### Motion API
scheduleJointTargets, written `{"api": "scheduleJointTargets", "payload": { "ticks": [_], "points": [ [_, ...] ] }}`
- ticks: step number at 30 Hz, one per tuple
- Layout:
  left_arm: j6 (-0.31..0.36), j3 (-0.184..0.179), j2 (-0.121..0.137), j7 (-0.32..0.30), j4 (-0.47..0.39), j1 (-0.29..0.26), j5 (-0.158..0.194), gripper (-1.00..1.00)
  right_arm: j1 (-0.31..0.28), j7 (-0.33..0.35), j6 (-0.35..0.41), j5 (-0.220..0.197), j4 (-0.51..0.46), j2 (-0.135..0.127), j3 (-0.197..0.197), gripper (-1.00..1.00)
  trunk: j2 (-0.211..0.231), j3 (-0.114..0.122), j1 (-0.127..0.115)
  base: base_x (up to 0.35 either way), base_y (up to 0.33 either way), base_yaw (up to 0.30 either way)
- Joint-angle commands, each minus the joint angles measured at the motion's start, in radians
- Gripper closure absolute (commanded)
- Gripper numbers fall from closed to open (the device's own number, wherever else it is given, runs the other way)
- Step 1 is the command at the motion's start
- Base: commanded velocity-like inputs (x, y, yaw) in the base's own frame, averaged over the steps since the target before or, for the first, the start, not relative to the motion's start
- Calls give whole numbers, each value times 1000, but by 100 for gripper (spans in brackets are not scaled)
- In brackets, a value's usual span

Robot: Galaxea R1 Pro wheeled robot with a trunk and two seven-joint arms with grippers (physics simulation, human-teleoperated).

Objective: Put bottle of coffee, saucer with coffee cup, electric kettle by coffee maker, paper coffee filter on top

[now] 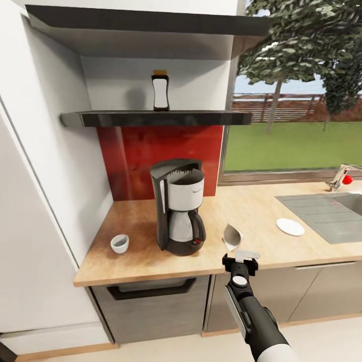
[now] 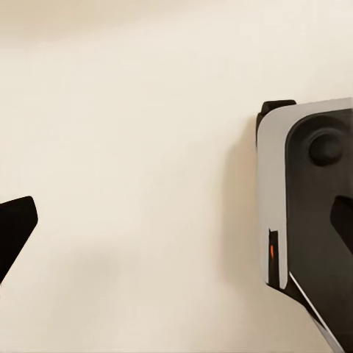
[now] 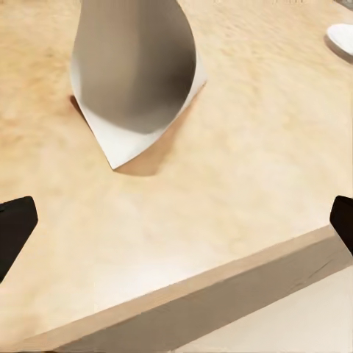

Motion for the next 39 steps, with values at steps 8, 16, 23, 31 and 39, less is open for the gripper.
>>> {"api": "scheduleJointTargets", "payload": {
  "ticks": [8,16,23,31,39],
  "points": [
    [-1,9,1,-3,1,-1,-10,-100,-1,-4,9,6,-1,0,2,-100,-2,-2,1,295,0,0],
    [26,9,7,-2,13,1,-12,-100,-1,-5,8,8,0,-2,0,-100,-2,-2,1,204,0,0],
    [80,6,6,75,32,7,-15,-100,-1,-6,7,9,3,-5,-4,-100,-2,-2,1,7,0,0],
    [87,0,4,87,33,7,-40,-100,-1,-9,7,9,5,-59,-6,-100,-2,-2,1,0,0,0],
    [88,-1,1,87,33,7,-41,-100,-1,-8,7,8,6,-69,-5,-100,-2,-2,1,0,0,0]
  ]
}}
